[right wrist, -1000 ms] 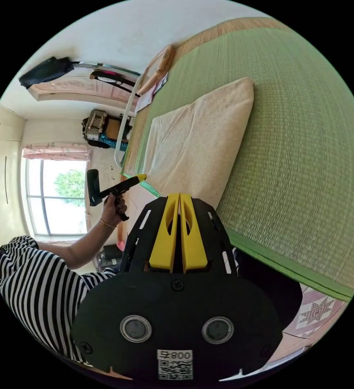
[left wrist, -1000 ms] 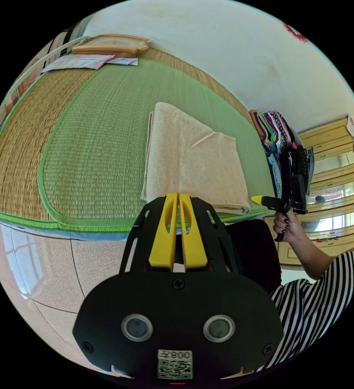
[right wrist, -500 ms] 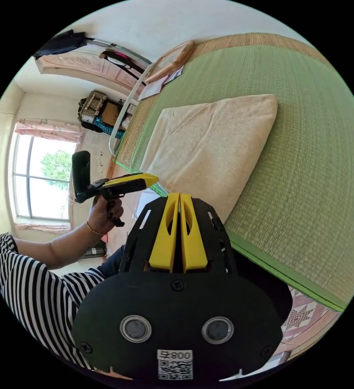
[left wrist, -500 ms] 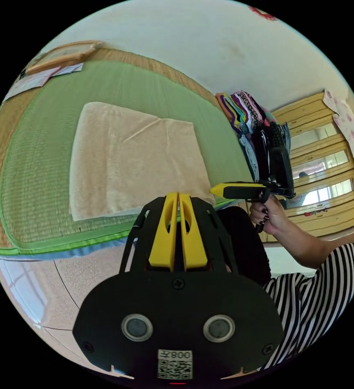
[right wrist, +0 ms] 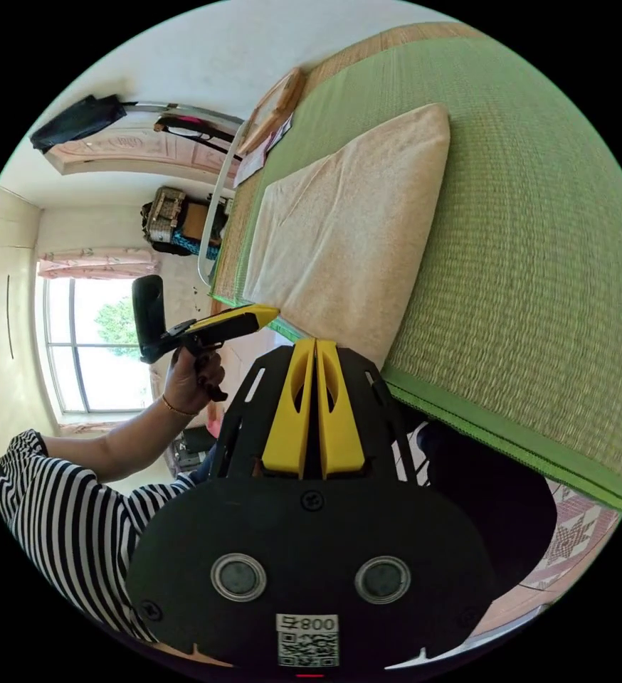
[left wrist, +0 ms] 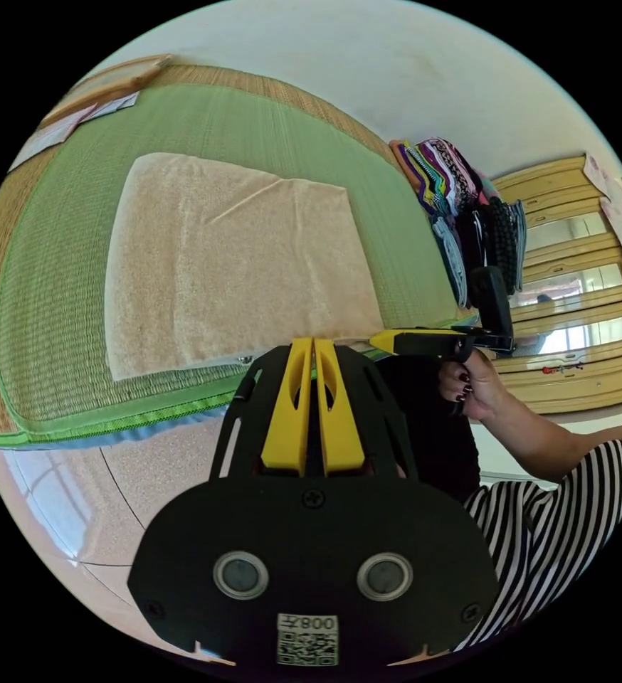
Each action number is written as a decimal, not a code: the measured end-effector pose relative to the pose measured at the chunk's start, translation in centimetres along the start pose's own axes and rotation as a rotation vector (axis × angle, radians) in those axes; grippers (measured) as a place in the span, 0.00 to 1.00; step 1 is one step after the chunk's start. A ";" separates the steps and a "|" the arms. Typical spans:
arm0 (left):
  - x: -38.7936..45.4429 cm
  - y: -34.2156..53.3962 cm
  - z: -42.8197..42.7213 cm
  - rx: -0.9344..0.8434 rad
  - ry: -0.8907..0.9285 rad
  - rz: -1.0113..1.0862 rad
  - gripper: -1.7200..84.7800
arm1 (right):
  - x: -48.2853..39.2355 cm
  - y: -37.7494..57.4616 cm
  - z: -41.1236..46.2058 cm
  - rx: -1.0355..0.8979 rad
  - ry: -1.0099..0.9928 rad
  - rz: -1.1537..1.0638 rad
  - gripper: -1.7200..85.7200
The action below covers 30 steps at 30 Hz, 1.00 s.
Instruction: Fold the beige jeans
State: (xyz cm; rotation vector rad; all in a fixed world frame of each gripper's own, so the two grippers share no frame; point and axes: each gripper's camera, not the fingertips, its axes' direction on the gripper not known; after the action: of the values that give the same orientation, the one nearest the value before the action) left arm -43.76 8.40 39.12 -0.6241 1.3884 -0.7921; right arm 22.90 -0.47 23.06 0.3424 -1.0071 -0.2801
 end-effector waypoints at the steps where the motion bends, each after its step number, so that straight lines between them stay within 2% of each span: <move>1: 0.1 0.1 0.1 -0.003 0.019 0.014 0.03 | 0.5 0.6 -0.8 0.014 0.003 0.011 0.02; 8: -0.4 -0.9 4.7 -0.142 0.282 -0.020 0.09 | 5.7 3.4 -4.9 0.117 -0.110 0.164 0.08; 14: -3.1 -2.1 7.0 -0.124 0.434 -0.158 0.10 | 7.5 3.9 -6.0 0.096 -0.151 0.201 0.11; 20: -5.7 -2.2 7.7 -0.110 0.469 -0.230 0.05 | 8.5 3.9 -6.4 0.075 -0.208 0.228 0.12; 30: -7.9 -2.3 6.6 -0.076 0.504 -0.182 0.02 | 9.1 4.2 -7.3 0.098 -0.339 0.273 0.14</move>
State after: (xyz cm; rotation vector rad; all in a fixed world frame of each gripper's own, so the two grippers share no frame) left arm -37.50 12.81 46.42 -0.6422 1.8435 -1.0968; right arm 34.09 0.96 28.21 0.2453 -1.3894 -0.0404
